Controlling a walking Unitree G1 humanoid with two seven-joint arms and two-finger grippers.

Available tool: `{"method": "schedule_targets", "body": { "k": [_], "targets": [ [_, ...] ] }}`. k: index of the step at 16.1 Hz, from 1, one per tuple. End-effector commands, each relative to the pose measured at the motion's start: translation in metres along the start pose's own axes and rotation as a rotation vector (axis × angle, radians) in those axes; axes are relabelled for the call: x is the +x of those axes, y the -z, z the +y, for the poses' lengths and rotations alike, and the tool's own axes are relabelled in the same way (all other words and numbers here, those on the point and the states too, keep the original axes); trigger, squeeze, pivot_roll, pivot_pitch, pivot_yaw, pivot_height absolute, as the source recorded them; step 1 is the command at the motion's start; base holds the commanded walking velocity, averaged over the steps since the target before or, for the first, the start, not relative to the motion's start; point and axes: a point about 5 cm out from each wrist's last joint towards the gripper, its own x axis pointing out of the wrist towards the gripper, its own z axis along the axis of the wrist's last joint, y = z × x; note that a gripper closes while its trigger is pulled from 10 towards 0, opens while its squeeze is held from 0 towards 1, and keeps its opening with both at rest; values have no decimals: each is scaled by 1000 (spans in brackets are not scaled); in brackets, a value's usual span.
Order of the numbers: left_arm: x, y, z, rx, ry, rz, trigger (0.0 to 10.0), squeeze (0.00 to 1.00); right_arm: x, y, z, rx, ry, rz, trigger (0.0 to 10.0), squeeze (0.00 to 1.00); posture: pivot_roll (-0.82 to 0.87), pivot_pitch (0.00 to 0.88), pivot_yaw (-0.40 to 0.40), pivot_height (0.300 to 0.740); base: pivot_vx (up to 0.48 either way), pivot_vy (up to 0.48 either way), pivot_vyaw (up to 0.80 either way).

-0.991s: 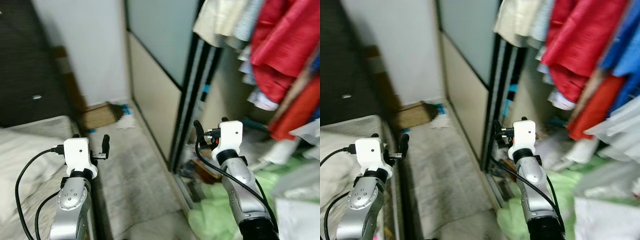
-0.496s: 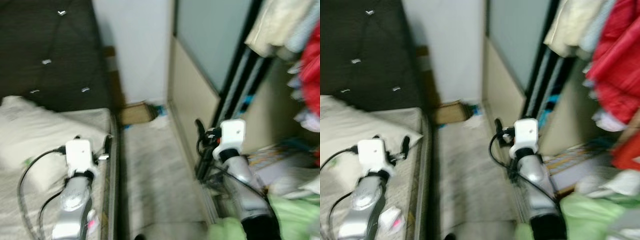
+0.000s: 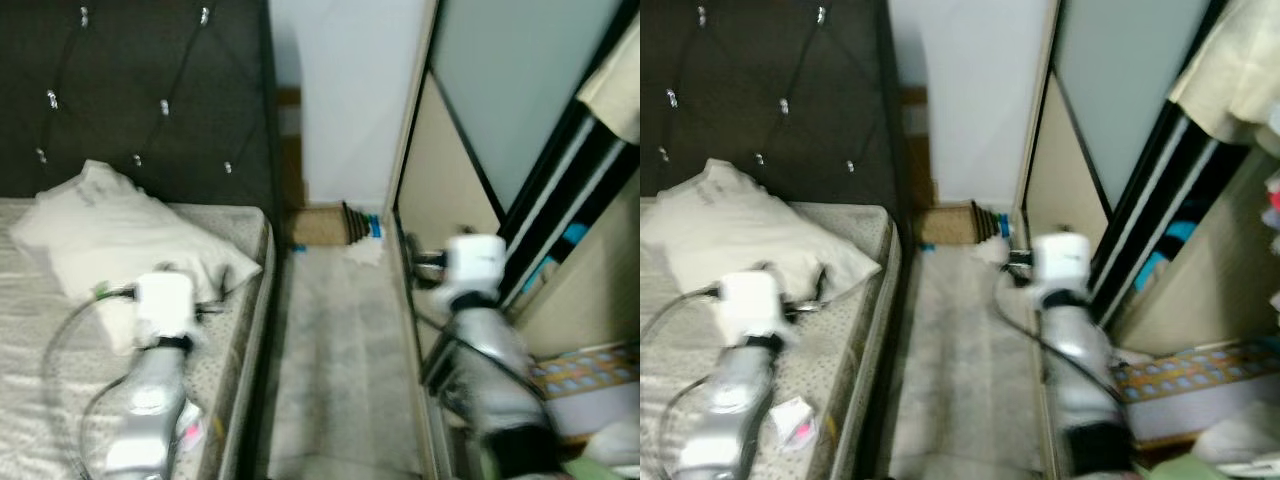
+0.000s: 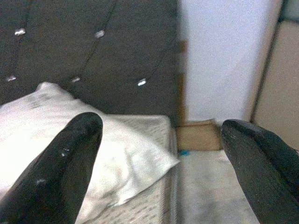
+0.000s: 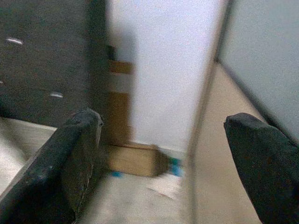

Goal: Clean up the room

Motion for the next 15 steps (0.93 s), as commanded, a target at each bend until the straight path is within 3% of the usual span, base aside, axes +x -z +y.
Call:
{"method": "schedule_targets", "body": {
  "k": [1, 5, 6, 7, 15],
  "targets": [
    [1, -4, -5, 8, 2, -16, 10000, 1000, -2, 0, -8, -20, 11, -3, 10000, 1000, -23, 0, -5, 740, 0, 0, 800],
    [5, -6, -6, 5, 1, -30, 10000, 1000, 2, -2, -9, -30, 6, -17, 10000, 1000, -26, 0, -3, 740, 0, 0, 800],
    [6, -7, -7, 7, 8, -32, 10000, 878, 2, -2, -9, -29, 6, -18, 10000, 1000, -26, 0, -3, 740, 0, 0, 800],
    [6, -8, -11, 6, 32, -44, 10000, 0, 1, -1, -8, -29, 0, -15, 10000, 1000, -25, 0, -4, 740, 0, 0, 800],
    [7, -11, -12, 22, 9, -65, 10000, 0, 5, -1, -2, -21, -36, -19, 10000, 1000, -8, 0, -14, 740, 0, 0, 800]
  ]
}}
